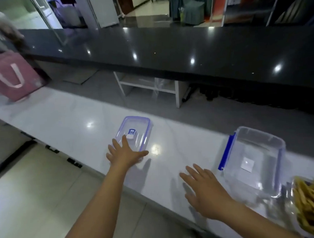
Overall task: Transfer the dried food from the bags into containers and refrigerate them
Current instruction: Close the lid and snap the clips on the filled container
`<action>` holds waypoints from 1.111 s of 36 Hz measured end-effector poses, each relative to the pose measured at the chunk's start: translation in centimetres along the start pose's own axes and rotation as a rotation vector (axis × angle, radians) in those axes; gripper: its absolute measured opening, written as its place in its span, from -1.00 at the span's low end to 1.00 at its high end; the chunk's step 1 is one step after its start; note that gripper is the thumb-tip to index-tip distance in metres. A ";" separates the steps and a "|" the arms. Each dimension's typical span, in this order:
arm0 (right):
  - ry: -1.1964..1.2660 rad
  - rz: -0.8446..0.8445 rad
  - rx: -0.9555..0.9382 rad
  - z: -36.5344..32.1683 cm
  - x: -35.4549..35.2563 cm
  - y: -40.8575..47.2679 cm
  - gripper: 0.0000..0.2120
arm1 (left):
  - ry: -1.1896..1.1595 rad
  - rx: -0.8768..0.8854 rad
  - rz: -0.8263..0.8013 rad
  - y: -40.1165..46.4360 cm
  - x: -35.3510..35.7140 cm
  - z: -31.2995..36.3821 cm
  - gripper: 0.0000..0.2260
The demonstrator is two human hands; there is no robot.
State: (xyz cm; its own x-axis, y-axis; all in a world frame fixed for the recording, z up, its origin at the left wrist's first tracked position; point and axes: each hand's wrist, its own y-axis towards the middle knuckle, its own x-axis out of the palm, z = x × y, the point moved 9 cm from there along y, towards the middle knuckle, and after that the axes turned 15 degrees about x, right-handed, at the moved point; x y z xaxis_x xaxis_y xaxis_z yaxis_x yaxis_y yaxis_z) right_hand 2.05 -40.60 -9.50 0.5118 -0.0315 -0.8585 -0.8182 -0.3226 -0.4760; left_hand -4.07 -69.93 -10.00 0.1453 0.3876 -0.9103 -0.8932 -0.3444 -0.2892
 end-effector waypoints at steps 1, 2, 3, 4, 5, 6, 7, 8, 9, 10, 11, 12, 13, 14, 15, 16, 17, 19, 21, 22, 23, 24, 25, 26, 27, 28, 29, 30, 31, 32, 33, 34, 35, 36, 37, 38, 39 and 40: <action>-0.038 -0.021 0.001 -0.5 0.8 0.6 -0.40 | -0.011 -0.015 -0.026 0.6 0.1 -0.5 0.17; -0.067 -0.041 0.007 -0.8 1.5 1.0 -0.39 | -0.016 -0.019 -0.043 1.1 0.2 -0.9 0.19; -0.081 -0.054 0.015 -1.0 2.1 1.4 -0.38 | -0.018 -0.017 -0.049 1.6 0.3 -1.2 0.20; -0.084 -0.057 0.022 -1.1 2.5 1.7 -0.38 | -0.019 -0.014 -0.049 1.9 0.3 -1.4 0.21; -0.084 -0.052 0.027 -1.2 2.8 1.9 -0.39 | -0.022 -0.013 -0.047 2.2 0.4 -1.6 0.21; -0.086 -0.047 0.030 -1.1 3.0 2.0 -0.39 | -0.023 -0.011 -0.045 2.4 0.5 -1.7 0.22; -0.088 -0.043 0.031 -1.0 3.1 2.1 -0.39 | -0.019 -0.005 -0.041 2.6 0.6 -1.8 0.22; -0.090 -0.040 0.029 -0.9 3.2 2.2 -0.39 | -0.007 0.002 -0.033 2.8 0.6 -1.8 0.21; -0.091 -0.040 0.026 -0.8 3.2 2.3 -0.39 | 0.009 0.010 -0.022 3.0 0.5 -1.8 0.20; -0.088 -0.044 0.023 -0.6 3.2 2.3 -0.39 | 0.020 0.017 -0.011 3.1 0.5 -1.8 0.19; -0.079 -0.049 0.019 -0.6 3.1 2.3 -0.39 | 0.024 0.020 -0.001 3.2 0.4 -1.8 0.17; -0.063 -0.052 0.016 -0.5 2.9 2.3 -0.40 | 0.024 0.021 0.008 3.2 0.3 -1.8 0.16; -0.028 -0.055 0.015 -0.5 2.6 2.2 -0.41 | 0.026 0.019 0.015 3.2 0.1 -1.7 0.15; 0.036 -0.057 0.018 -0.5 2.2 2.2 -0.42 | 0.027 0.016 0.021 3.1 -0.2 -1.6 0.14; 0.137 -0.059 0.027 -0.5 1.6 2.0 -0.43 | 0.023 0.015 0.030 2.9 -0.5 -1.3 0.13; 0.264 -0.056 0.035 -0.4 0.9 1.8 -0.44 | 0.008 0.021 0.043 2.5 -0.8 -0.9 0.12; 0.400 -0.043 0.035 -0.2 0.0 1.3 -0.45 | -0.025 0.033 0.064 1.9 -1.2 -0.3 0.12; 0.662 0.006 0.030 0.3 -2.5 0.3 -0.47 | -0.134 0.082 0.112 0.3 -2.1 1.7 0.11; 0.978 0.049 0.068 1.6 -5.3 -1.0 -0.47 | -0.214 0.182 0.148 -2.2 -2.6 5.0 0.11; 1.151 0.068 0.094 2.5 -6.5 -1.6 -0.46 | -0.243 0.251 0.157 -3.7 -2.7 7.2 0.12; 1.322 0.082 0.119 3.6 -7.5 -2.3 -0.43 | -0.274 0.328 0.155 -5.4 -2.6 9.6 0.13; 1.482 0.088 0.141 4.8 -8.3 -2.9 -0.39 | -0.307 0.408 0.143 -7.1 -2.3 12.2 0.12; 1.614 0.104 0.152 6.1 -8.9 -3.7 -0.36 | -0.338 0.488 0.125 -8.9 -1.8 14.7 0.11; 1.705 0.133 0.157 7.4 -9.5 -4.6 -0.35 | -0.364 0.566 0.105 -10.6 -1.2 17.2 0.11; 1.761 0.173 0.154 8.8 -10.1 -5.7 -0.37 | -0.385 0.638 0.086 -12.3 -0.5 19.6 0.10; 1.802 0.218 0.149 10.1 -10.4 -6.8 -0.44 | -0.404 0.698 0.066 -13.8 0.2 21.7 0.09; 1.839 0.265 0.150 11.5 -10.6 -7.9 -0.52 | -0.423 0.749 0.043 -15.2 1.0 23.7 0.09; 1.877 0.313 0.164 13.0 -10.5 -9.2 -0.59 | -0.443 0.790 0.011 -16.4 1.8 25.5 0.09; 1.906 0.359 0.192 14.6 -10.3 -10.4 -0.63 | -0.463 0.822 -0.027 -17.5 2.6 27.1 0.09; 1.920 0.396 0.226 16.1 -10.0 -11.6 -0.66 | -0.479 0.848 -0.070 -18.5 3.4 28.5 0.09; 1.924 0.421 0.257 17.6 -9.7 -12.8 -0.67 | -0.499 0.872 -0.119 -19.3 4.0 29.8 0.09; 1.927 0.437 0.282 19.1 -9.5 -14.0 -0.68 | -0.529 0.894 -0.175 -20.0 4.7 30.9 0.08; 1.926 0.443 0.303 20.6 -9.3 -15.2 -0.67 | -0.573 0.907 -0.235 -20.4 5.2 31.8 0.06; 1.918 0.438 0.318 22.0 -9.1 -16.4 -0.65 | -0.639 0.902 -0.302 -20.7 5.7 32.6 0.02; 1.907 0.417 0.322 23.5 -8.9 -17.5 -0.63 | -0.729 0.874 -0.378 -20.8 6.2 33.2 -0.04; 1.901 0.379 0.313 24.6 -8.8 -18.4 -0.61 | -0.839 0.830 -0.463 -20.8 6.8 33.7 -0.13; 1.895 0.339 0.305 25.6 -8.7 -19.3 -0.60 | -0.961 0.780 -0.561 -20.9 7.4 34.3 -0.23; 1.884 0.315 0.310 26.5 -8.4 -20.2 -0.59 | -1.064 0.733 -0.676 -21.2 8.0 35.0 -0.33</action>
State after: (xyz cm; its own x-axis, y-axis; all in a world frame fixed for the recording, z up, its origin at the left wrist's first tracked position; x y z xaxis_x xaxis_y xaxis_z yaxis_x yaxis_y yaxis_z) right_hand 7.31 -8.71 2.30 -0.2335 -0.9341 0.2701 -0.8253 0.0435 -0.5631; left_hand 1.12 -29.65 -0.85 0.5304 0.8445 0.0744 -0.8433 0.5346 -0.0548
